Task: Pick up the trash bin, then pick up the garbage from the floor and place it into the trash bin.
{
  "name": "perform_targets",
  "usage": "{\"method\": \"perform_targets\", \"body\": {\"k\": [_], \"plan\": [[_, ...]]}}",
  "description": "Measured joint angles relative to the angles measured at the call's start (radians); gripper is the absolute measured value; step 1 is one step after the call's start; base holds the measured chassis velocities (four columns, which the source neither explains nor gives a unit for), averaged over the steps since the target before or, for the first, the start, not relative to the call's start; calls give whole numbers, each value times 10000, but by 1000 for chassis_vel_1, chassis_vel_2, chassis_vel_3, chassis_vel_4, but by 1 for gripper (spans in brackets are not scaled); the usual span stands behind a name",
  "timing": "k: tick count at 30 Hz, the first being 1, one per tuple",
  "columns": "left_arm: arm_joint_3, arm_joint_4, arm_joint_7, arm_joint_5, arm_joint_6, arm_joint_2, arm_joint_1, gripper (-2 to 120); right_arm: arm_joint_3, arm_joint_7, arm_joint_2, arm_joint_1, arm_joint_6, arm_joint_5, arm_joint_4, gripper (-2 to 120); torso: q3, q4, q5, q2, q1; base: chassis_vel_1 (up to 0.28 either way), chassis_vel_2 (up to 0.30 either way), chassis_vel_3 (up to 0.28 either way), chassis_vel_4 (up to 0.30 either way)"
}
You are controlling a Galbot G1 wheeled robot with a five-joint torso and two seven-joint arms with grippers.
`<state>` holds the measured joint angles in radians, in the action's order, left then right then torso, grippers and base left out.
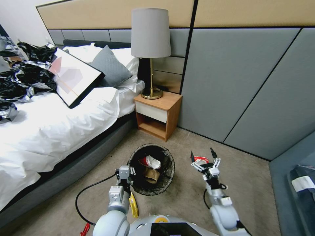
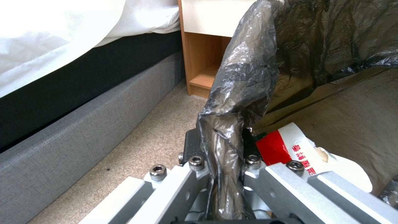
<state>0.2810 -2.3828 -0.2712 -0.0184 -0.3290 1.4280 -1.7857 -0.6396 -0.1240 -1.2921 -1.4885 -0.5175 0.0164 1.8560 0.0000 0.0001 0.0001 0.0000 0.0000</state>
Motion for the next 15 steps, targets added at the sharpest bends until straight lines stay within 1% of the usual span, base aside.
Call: {"method": "perform_targets", "body": {"k": [1,3,5,6,7,8,9,11,15], "plan": [[0,0,0,0,0,0,0,0,0,0,0,0,0,0,0,100,0,0,0,0,0,0,0,0,0],[16,-1,4,-1,0,-1,-8,0,-127,-215,433,562,746,-186,-508,100,0,-1,2,0,0,0,0,0,0],[22,-1,4,-2,0,0,-9,0,-146,-255,522,669,880,-227,-627,100,0,1,1,0,0,0,0,0,0],[34,-1,6,-4,0,-4,-11,0,-227,-487,877,1097,1275,-531,-1206,100,0,0,1,0,0,0,0,0,0],[36,-2,7,-5,0,-5,-10,0,-273,-637,1067,1310,1423,-783,-1544,100,0,1,3,-1,0,0,0,0,0],[36,-2,7,-5,0,-5,-10,0,-273,-637,1067,1310,1423,-783,-1544,100,0,1,3,-1,0,0,0,0,0],[53,-8,8,-5,0,-1,-15,0,-324,-898,1370,1644,1620,-1281,-2090,100,0,-4,1,-1,1,0,0,0,0],[63,-18,8,-5,0,3,-21,0,-336,-991,1466,1753,1657,-1429,-2285,100,0,-1,0,0,1,0,0,0,0],[114,-80,8,-4,0,-9,-84,0,-267,-1302,1853,2236,1725,-2036,-3146,100,0,-2,1,0,0,0,0,0,0]]}}
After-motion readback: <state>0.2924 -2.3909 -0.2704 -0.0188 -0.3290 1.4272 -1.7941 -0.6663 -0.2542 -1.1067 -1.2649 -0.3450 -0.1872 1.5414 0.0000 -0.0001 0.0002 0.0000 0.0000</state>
